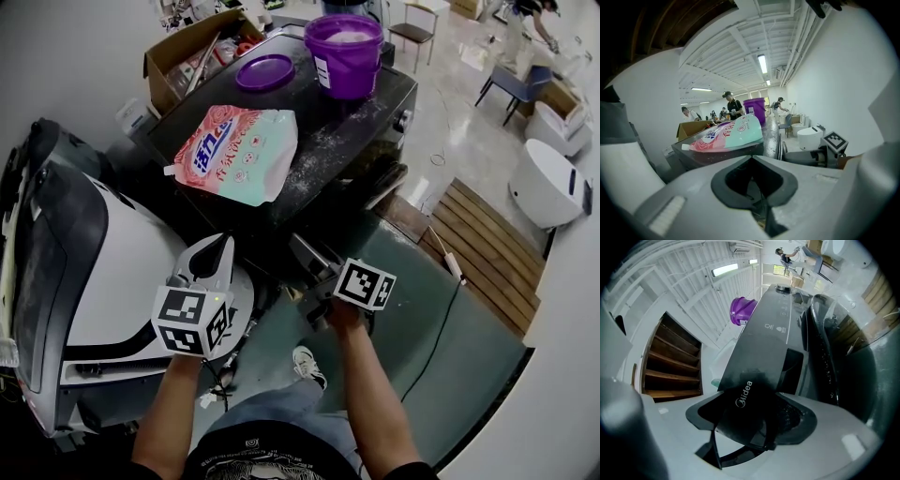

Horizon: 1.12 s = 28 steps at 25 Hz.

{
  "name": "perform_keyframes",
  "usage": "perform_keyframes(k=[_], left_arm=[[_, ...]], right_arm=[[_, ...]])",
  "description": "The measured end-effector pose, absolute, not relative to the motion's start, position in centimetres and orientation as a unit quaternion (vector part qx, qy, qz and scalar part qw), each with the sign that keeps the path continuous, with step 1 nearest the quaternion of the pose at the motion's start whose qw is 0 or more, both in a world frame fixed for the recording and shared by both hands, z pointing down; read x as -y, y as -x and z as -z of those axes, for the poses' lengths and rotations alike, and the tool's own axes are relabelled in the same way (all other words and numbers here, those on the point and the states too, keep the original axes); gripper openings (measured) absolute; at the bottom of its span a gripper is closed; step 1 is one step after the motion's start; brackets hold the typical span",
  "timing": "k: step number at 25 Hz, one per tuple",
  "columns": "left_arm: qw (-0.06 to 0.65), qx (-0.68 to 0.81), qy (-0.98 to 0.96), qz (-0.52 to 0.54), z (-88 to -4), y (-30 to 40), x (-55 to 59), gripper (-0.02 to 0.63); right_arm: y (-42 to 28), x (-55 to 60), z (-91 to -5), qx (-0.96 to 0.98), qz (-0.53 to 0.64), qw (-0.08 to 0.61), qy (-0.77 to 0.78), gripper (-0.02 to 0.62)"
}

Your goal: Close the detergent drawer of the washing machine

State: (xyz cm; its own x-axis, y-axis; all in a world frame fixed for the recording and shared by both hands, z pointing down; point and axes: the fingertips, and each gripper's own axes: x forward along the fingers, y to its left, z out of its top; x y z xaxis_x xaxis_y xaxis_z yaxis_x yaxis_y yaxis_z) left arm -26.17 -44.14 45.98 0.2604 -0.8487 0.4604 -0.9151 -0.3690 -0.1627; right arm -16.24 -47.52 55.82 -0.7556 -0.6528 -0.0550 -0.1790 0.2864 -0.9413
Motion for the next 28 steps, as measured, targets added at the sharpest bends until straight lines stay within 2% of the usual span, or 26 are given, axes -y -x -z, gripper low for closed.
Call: perform_keyframes(k=[6,12,24,28], left_arm=[[0.068,0.552,-0.797,-0.237,-45.6,25.7,44.9,0.000],[0.064,0.527,-0.816,-0.227,-45.0,23.0,46.0,0.000],[0.053,0.456,-0.863,-0.211,-42.6,13.9,47.4,0.000],[0.049,0.430,-0.878,-0.202,-41.8,10.3,47.3,0.000]], right_arm=[[16.3,47.8,-56.0,-0.775,0.529,0.207,0.277,0.334],[14.6,47.5,-55.6,-0.791,0.500,0.158,0.315,0.321],[4.8,46.3,-53.3,-0.797,0.420,0.097,0.423,0.314],[0.1,45.5,-51.8,-0.784,0.384,0.068,0.483,0.285]])
